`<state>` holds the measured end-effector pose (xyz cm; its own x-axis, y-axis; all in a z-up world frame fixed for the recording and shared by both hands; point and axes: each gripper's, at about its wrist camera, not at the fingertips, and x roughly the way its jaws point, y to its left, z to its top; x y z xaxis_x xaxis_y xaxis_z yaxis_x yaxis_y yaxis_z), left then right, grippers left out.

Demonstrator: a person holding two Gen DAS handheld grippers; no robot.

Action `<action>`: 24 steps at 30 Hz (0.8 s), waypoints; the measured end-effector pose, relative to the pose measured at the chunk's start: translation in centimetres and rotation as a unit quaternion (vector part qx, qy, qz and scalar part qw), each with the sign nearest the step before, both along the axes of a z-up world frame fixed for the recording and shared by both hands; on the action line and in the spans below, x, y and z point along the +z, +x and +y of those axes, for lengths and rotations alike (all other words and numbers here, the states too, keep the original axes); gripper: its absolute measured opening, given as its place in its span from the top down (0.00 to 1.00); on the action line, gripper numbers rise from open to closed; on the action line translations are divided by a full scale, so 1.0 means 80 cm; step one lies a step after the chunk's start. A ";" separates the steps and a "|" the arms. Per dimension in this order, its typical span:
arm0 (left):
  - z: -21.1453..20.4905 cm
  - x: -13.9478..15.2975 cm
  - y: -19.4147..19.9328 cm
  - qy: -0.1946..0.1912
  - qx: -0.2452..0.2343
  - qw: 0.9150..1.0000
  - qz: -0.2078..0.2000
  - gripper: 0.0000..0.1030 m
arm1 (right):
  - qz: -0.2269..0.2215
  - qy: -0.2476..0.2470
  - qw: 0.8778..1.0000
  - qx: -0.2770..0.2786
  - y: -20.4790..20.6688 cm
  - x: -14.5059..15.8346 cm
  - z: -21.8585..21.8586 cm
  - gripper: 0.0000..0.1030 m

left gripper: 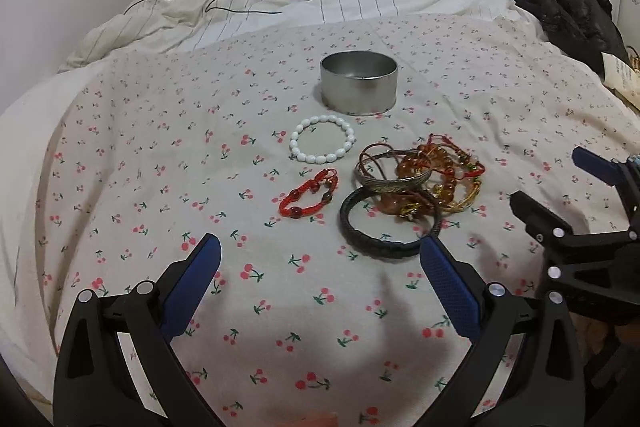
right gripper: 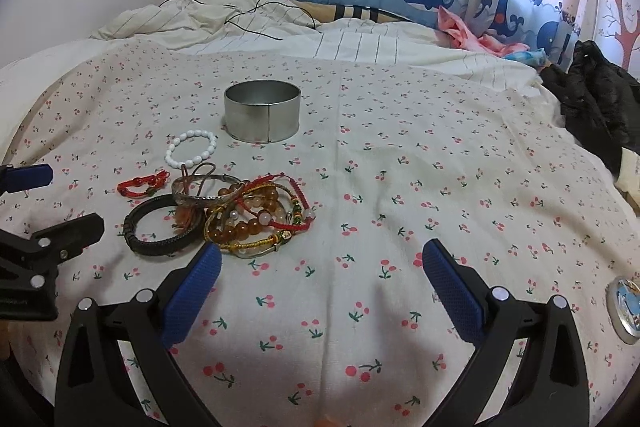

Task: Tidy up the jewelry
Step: 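Move the left gripper to the white bead bracelet and grasp it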

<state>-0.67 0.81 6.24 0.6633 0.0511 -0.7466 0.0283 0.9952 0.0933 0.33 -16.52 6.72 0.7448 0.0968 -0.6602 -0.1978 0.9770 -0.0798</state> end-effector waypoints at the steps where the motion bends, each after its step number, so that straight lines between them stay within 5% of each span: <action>1: -0.001 0.002 -0.002 0.001 0.001 1.000 -0.002 0.07 | 0.000 0.004 1.000 -0.002 0.000 0.000 -0.002 0.06; 7: 0.002 0.006 -0.002 -0.001 0.000 1.000 0.000 0.07 | 0.002 0.019 1.000 0.003 -0.001 0.002 -0.006 0.06; 13: 0.041 0.004 0.014 -0.063 -0.014 0.998 0.020 0.07 | 0.022 0.067 0.997 0.042 0.009 0.013 -0.016 0.06; 18: 0.070 0.002 0.040 -0.068 -0.006 0.997 0.022 0.07 | 0.042 0.057 0.995 0.074 0.037 0.018 -0.012 0.07; 24: 0.070 -0.003 0.101 -0.111 -0.026 0.993 0.034 0.07 | 0.082 0.037 0.990 0.104 0.091 0.006 -0.007 0.27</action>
<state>7.39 6.44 5.97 0.6080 -0.1539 -0.7789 0.0798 0.9879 -0.1329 7.59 -17.08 7.21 0.5875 0.2904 -0.7554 -0.4003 0.9155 0.0407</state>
